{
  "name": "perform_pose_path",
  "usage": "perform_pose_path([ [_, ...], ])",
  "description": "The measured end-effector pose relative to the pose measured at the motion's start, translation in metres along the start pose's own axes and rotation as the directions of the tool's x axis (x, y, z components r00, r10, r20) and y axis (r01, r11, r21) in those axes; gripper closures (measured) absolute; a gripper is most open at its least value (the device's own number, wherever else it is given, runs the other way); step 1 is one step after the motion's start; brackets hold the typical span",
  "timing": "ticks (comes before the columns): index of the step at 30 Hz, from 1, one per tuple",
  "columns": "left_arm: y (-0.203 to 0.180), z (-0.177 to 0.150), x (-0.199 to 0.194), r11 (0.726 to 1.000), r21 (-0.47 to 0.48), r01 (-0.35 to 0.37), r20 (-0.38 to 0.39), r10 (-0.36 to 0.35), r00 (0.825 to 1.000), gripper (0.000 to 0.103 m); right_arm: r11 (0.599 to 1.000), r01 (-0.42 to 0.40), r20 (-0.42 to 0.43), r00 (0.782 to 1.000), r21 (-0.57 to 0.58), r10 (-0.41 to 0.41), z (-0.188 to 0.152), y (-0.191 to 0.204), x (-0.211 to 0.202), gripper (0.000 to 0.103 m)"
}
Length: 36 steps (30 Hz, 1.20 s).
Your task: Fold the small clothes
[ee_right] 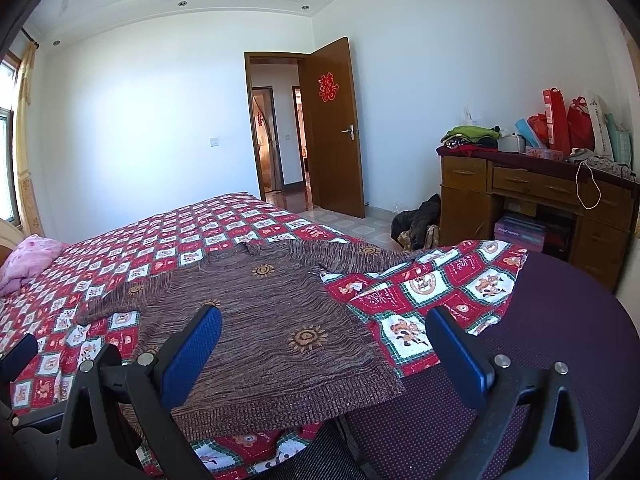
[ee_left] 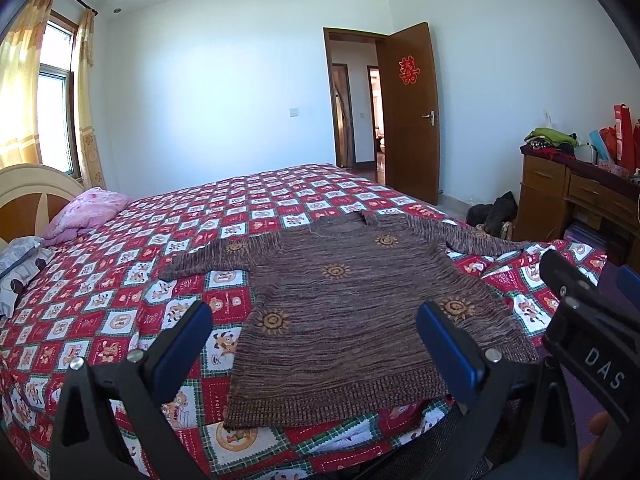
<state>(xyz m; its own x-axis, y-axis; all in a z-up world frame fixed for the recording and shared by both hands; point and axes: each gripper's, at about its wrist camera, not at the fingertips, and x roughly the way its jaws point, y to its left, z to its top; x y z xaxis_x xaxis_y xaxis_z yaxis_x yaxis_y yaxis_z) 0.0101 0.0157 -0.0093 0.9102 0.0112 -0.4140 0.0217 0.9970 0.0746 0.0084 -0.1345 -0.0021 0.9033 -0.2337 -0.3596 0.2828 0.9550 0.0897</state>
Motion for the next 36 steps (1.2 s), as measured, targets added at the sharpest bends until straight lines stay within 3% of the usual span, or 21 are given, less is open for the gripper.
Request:
perform_pose_path([
  [36, -0.0007, -0.0047, 0.0054, 1.000, 0.001, -0.008, -0.025, 0.008, 1.000, 0.000, 1.000, -0.010, -0.016, 1.000, 0.003, 0.010, -0.0030, 0.0011, 0.0036, 0.001],
])
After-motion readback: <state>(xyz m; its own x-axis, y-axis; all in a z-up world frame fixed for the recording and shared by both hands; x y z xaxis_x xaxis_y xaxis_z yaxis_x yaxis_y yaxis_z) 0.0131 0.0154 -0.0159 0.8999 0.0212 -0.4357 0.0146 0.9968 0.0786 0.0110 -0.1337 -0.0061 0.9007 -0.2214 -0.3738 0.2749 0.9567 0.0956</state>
